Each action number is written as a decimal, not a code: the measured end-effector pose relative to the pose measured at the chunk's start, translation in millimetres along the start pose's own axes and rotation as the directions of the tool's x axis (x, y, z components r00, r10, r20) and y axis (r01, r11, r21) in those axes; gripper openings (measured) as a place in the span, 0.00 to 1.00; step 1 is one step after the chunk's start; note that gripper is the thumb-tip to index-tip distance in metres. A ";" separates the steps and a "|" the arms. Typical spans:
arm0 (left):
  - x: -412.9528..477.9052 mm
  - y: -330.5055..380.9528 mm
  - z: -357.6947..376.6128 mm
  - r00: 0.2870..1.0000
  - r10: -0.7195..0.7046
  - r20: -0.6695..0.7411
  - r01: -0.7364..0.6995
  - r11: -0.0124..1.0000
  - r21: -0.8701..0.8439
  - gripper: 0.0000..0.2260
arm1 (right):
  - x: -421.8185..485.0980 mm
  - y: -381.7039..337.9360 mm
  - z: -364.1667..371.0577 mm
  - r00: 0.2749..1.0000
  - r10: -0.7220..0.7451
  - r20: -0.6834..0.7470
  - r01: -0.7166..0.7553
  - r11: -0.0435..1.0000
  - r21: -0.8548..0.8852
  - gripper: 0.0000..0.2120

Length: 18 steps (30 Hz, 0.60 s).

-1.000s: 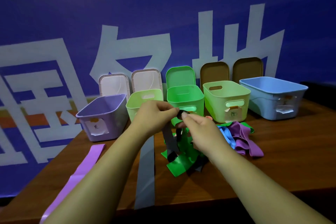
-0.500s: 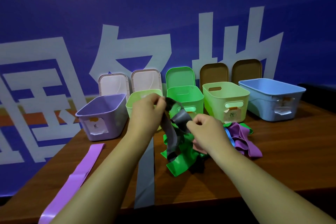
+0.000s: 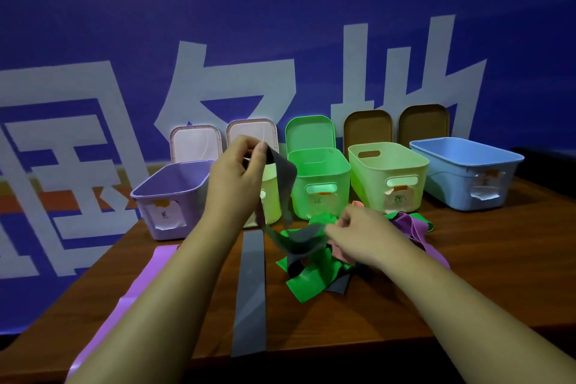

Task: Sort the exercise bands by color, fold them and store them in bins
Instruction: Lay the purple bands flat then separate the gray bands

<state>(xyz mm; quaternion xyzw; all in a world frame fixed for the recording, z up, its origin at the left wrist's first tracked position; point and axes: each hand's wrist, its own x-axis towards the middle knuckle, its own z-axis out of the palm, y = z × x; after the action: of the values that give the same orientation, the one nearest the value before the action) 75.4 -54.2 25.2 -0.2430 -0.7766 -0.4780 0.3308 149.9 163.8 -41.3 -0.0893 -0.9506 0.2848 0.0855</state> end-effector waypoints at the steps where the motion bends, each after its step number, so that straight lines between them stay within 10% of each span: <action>1: -1.1 1.3 0.6 1.000 0.004 0.015 -0.004 1.000 -0.012 0.06 | -0.3 -5.6 1.6 0.999 -0.038 -0.016 0.039 0.998 0.045 0.18; 6: -2.2 5.8 -1.7 0.999 -0.034 0.014 0.035 0.995 -0.095 0.07 | -6.3 -37.7 13.6 0.966 -0.247 0.070 0.237 0.962 0.133 0.30; 18: 4.3 -1.8 -32.7 0.983 -0.180 0.032 0.183 0.964 -0.194 0.10 | -5.6 -52.0 25.0 0.958 -0.287 0.020 0.195 0.697 0.690 0.09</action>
<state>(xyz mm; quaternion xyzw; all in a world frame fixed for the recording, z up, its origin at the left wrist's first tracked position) 80.4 -84.2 38.0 -0.2054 -0.7471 -0.5786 0.2546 143.7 106.7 -33.6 0.0916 -0.7863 0.6045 0.0888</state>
